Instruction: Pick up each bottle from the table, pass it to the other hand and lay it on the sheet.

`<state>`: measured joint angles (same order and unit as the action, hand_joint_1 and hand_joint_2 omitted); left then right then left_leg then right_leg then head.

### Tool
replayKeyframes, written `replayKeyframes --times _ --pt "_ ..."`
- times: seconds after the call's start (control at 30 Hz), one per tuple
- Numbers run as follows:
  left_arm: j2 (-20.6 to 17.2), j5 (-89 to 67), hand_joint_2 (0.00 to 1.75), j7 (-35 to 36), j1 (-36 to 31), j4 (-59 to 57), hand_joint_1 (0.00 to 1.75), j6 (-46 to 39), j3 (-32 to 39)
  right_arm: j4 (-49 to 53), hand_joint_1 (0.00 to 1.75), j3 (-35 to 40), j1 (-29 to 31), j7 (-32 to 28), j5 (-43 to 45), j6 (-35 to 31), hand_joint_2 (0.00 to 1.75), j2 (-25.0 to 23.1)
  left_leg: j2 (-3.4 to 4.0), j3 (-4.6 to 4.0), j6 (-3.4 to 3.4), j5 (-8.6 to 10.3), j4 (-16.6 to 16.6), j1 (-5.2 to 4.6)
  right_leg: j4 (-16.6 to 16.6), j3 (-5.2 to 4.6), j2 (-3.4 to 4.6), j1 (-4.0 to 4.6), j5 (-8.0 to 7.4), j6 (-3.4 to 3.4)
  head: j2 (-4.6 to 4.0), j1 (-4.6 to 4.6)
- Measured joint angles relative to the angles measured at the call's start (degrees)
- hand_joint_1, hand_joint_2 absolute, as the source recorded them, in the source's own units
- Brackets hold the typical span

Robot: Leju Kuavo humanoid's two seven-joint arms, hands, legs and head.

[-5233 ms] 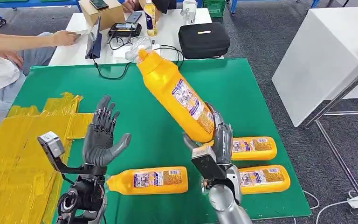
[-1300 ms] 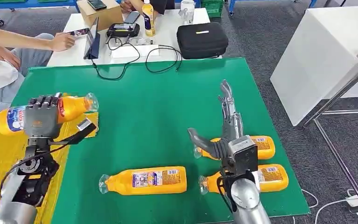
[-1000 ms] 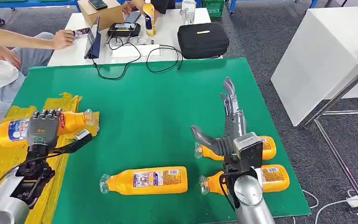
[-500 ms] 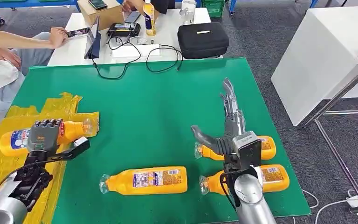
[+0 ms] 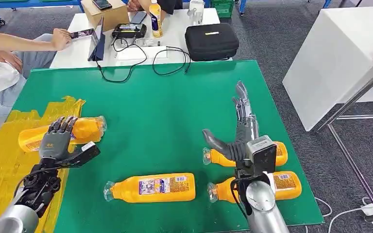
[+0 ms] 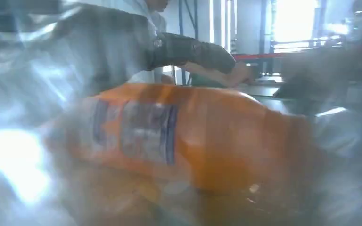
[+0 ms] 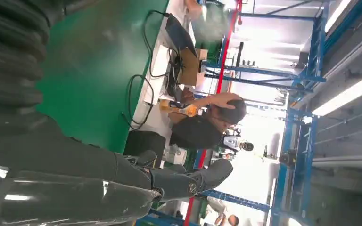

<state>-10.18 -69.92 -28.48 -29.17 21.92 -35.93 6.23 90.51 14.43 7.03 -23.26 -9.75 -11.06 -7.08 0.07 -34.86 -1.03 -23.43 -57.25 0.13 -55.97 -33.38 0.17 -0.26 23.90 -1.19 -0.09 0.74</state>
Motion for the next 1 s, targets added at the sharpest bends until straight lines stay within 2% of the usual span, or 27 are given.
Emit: replayKeyframes --times 0.63,0.7,0.77,0.83,0.9,1.0 --pt "2.62 5.04 1.75 -3.45 0.15 -0.29 0.0 0.02 4.02 0.0 0.0 -2.25 1.03 -0.79 1.86 -0.02 1.75 0.04 0.0 -0.01 0.0 0.0 0.0 0.0 0.0 0.0 0.0 0.0 0.0 0.0 0.0 0.02" --pt "3.15 9.17 1.75 -6.91 0.15 -0.14 0.0 1.6 5.13 0.0 0.0 -2.25 1.04 -0.79 1.15 0.58 1.75 0.04 -0.01 0.0 0.0 0.0 0.0 0.0 0.0 0.0 0.0 0.0 0.0 0.0 0.0 0.02" --pt "4.04 22.25 1.75 -10.31 1.2 3.19 0.0 7.25 6.23 0.0 0.0 -1.82 1.0 -0.76 -2.36 2.68 1.75 0.17 0.0 0.0 0.0 0.0 0.0 0.0 0.0 -0.03 0.01 0.0 0.0 0.0 0.0 0.0" --pt "5.4 36.3 1.75 -11.32 2.18 8.9 0.0 11.53 6.16 0.02 0.0 -0.42 0.75 -0.74 -6.59 4.68 1.75 0.57 0.01 -0.03 0.0 0.0 -0.01 0.0 0.0 -0.05 0.02 0.0 0.0 0.0 0.0 -0.02" --pt "6.18 40.6 1.75 -11.47 2.35 12.4 0.0 13.35 6.16 0.02 0.0 0.83 0.45 -0.7 -8.68 5.31 1.75 0.7 -0.03 -0.05 0.0 0.0 -0.01 0.0 0.0 -0.03 -0.02 0.0 0.0 0.0 0.0 0.02" --pt "7.69 48.18 1.75 -11.63 4.74 22.55 0.0 18.81 6.21 -0.11 0.0 3.98 0.45 -0.26 -17.52 7.78 1.75 1.27 -0.01 -0.06 0.0 0.0 -0.01 0.01 0.0 -0.07 0.0 0.01 0.0 0.0 0.0 0.02"
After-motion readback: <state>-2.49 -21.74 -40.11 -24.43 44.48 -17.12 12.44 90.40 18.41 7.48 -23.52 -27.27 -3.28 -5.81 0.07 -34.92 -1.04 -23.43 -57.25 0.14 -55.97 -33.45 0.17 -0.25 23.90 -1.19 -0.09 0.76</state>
